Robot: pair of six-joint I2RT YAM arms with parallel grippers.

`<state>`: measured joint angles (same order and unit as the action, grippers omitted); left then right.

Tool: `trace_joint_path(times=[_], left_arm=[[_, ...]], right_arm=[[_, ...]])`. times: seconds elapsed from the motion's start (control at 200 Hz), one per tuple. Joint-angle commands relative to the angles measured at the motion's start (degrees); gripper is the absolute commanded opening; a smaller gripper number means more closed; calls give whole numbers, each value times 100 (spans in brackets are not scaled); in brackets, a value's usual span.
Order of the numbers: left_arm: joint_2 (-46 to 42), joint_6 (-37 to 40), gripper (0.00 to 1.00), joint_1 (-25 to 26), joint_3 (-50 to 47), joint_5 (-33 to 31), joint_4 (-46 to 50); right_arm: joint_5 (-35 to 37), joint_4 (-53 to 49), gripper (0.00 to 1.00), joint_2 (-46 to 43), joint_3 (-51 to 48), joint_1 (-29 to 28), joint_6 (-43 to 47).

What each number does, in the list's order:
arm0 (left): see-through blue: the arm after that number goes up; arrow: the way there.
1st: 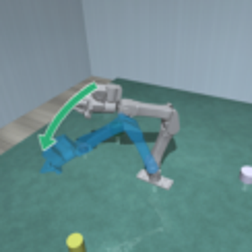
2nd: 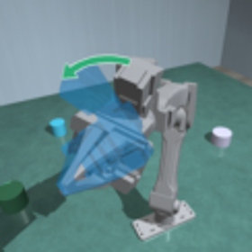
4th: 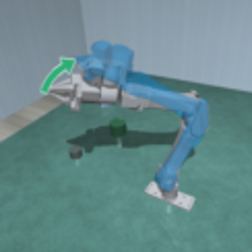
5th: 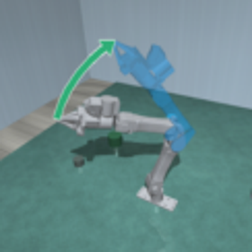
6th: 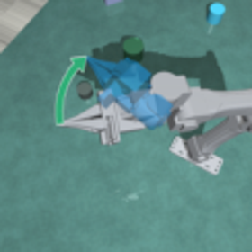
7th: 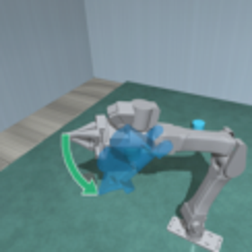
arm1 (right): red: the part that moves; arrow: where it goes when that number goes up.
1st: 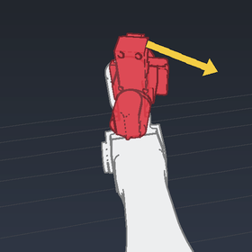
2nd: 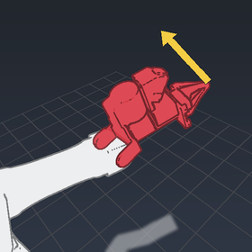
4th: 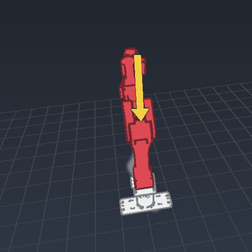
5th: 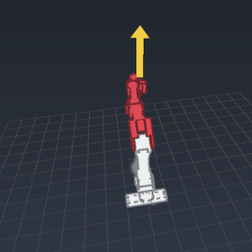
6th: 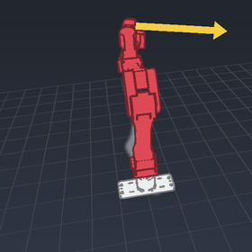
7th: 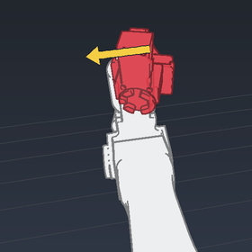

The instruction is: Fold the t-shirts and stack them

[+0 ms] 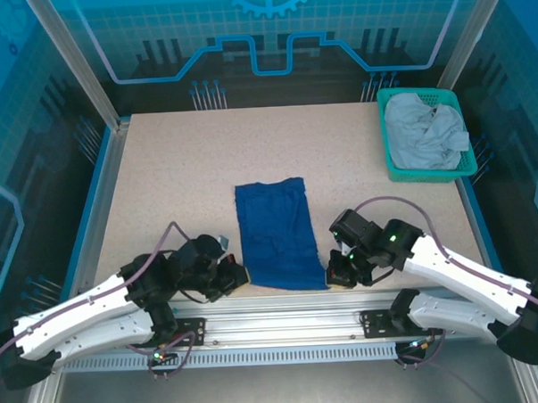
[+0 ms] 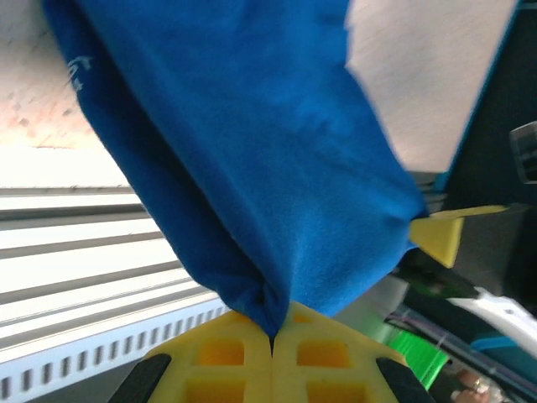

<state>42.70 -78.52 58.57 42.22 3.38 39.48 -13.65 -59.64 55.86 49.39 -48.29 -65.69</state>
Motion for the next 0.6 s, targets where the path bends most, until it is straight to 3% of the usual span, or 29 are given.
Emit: trace_joint_path(times=[0.0,0.085,0.205,0.37,0.595], left_arm=[[17,23,0,-45,442,-800,488],[6,-93,0,-284,470,-972,442],[50,-101,0,-1003,413,-813,81],[603,161,0,-2143,413,-13,-600],[1731,799,0,-3174,964,654,-904]], right_arm=[[500,-653,0,103,605,197,-36],[547,-562,0,422,982,495,204],[582,-426,0,1034,1555,933,634],[417,-176,0,1781,2076,1527,1074],[387,-30,0,2810,2917,1923,1405]])
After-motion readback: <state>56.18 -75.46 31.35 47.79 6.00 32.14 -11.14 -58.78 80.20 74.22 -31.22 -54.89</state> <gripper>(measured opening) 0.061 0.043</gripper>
